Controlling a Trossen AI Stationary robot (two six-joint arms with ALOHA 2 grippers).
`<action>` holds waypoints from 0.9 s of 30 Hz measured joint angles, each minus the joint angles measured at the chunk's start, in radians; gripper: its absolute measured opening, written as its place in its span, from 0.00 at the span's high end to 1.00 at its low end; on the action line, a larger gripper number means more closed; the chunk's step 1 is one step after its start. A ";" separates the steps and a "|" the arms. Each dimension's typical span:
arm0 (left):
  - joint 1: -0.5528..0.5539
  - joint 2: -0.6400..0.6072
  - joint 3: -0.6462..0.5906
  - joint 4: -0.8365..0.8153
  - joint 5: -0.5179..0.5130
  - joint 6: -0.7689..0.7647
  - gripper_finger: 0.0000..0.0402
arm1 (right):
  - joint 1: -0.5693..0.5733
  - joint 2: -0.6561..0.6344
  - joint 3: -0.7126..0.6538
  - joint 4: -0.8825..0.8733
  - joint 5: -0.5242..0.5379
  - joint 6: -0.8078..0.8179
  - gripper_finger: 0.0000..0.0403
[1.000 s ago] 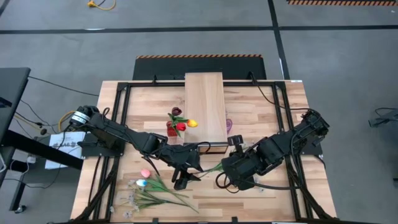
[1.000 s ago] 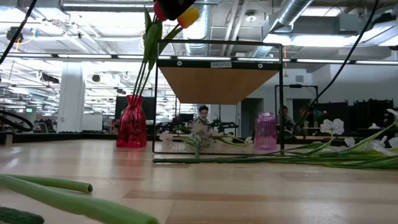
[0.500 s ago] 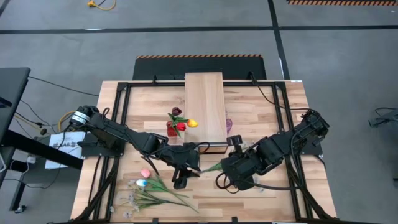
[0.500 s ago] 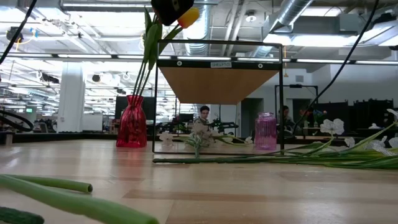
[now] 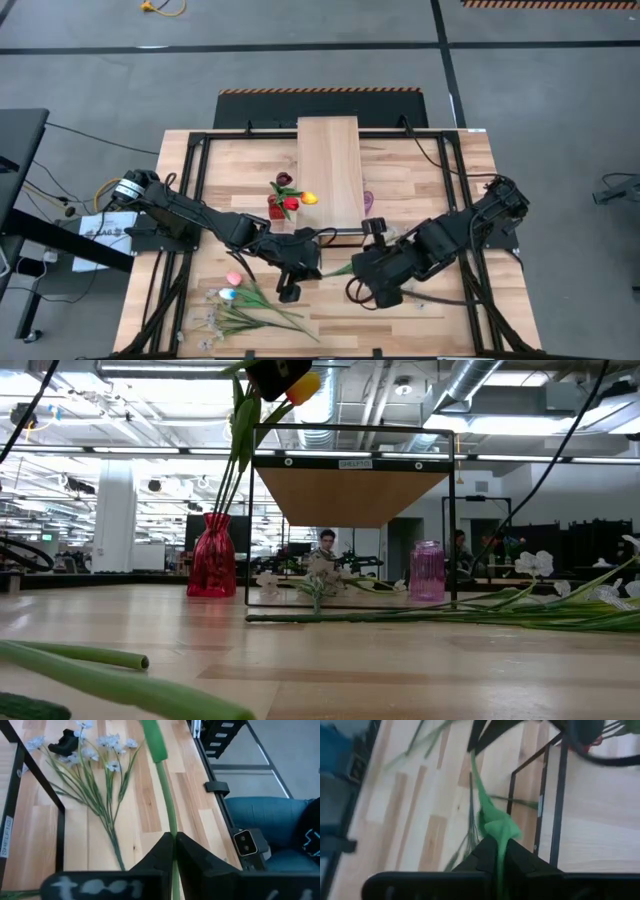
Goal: Pick and place flowers into a vace then onto a shelf
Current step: Put the light blue tulip into the purple flower vase
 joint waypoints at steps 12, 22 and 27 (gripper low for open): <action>-0.013 -0.001 0.000 -0.063 -0.056 -0.011 1.00 | 0.003 0.000 0.176 -0.220 0.012 0.134 0.63; -0.034 -0.057 0.000 -0.127 -0.217 -0.007 1.00 | 0.025 -0.142 0.200 -0.232 0.191 0.341 0.54; -0.065 -0.142 0.000 -0.104 -0.323 0.044 1.00 | 0.114 -0.214 0.182 -0.226 0.379 0.422 0.57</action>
